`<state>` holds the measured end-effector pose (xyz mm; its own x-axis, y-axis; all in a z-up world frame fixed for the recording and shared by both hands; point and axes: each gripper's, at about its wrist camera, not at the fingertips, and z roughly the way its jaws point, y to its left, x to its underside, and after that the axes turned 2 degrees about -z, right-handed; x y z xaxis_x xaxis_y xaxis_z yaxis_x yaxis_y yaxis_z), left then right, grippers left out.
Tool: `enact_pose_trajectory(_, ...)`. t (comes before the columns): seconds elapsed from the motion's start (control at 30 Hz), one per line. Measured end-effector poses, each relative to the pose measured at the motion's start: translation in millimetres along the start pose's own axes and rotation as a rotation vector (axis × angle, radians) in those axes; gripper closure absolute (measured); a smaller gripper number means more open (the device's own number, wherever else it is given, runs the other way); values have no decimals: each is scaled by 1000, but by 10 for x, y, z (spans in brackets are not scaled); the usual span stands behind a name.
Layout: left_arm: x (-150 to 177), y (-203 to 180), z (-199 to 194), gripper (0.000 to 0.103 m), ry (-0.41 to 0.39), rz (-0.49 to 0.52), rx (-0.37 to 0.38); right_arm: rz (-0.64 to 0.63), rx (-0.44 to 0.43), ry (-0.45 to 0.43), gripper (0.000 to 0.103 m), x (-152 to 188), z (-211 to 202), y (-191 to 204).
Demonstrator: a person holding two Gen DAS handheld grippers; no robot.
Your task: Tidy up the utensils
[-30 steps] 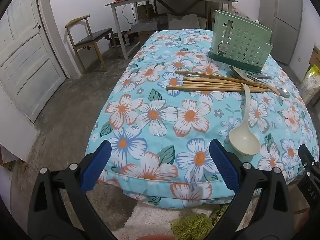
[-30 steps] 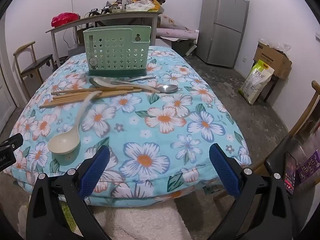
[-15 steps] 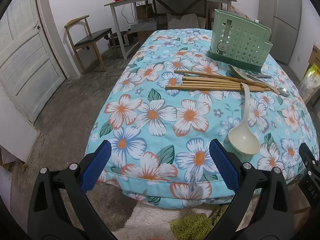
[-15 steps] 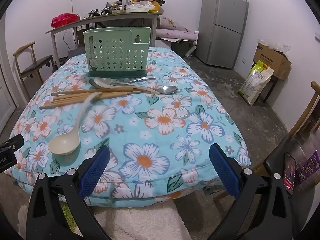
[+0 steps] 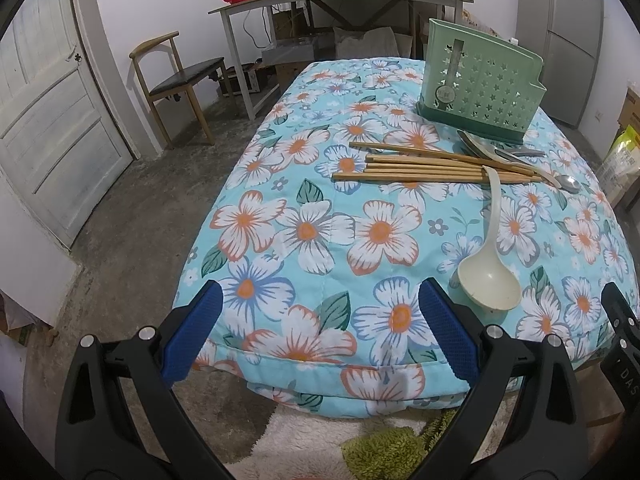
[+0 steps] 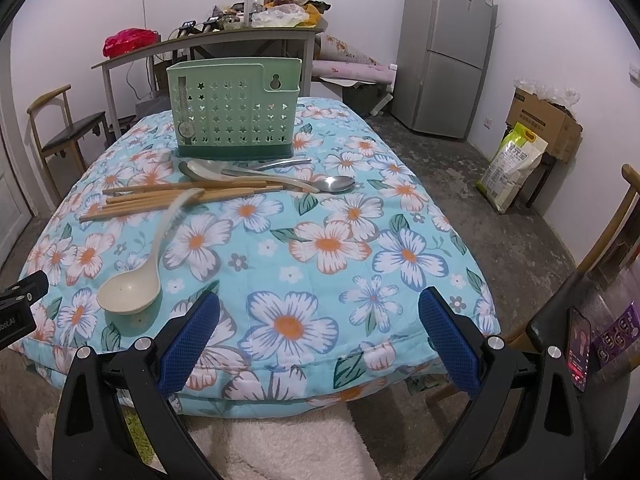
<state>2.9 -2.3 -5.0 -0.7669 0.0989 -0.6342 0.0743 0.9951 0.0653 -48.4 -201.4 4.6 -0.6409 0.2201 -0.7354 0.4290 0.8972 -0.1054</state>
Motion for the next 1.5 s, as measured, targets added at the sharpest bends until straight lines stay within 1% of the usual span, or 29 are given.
enact_pose_trajectory(1.5,-15,34,0,9,2,9,-9,3,0,-9,6,-10,-2,-24)
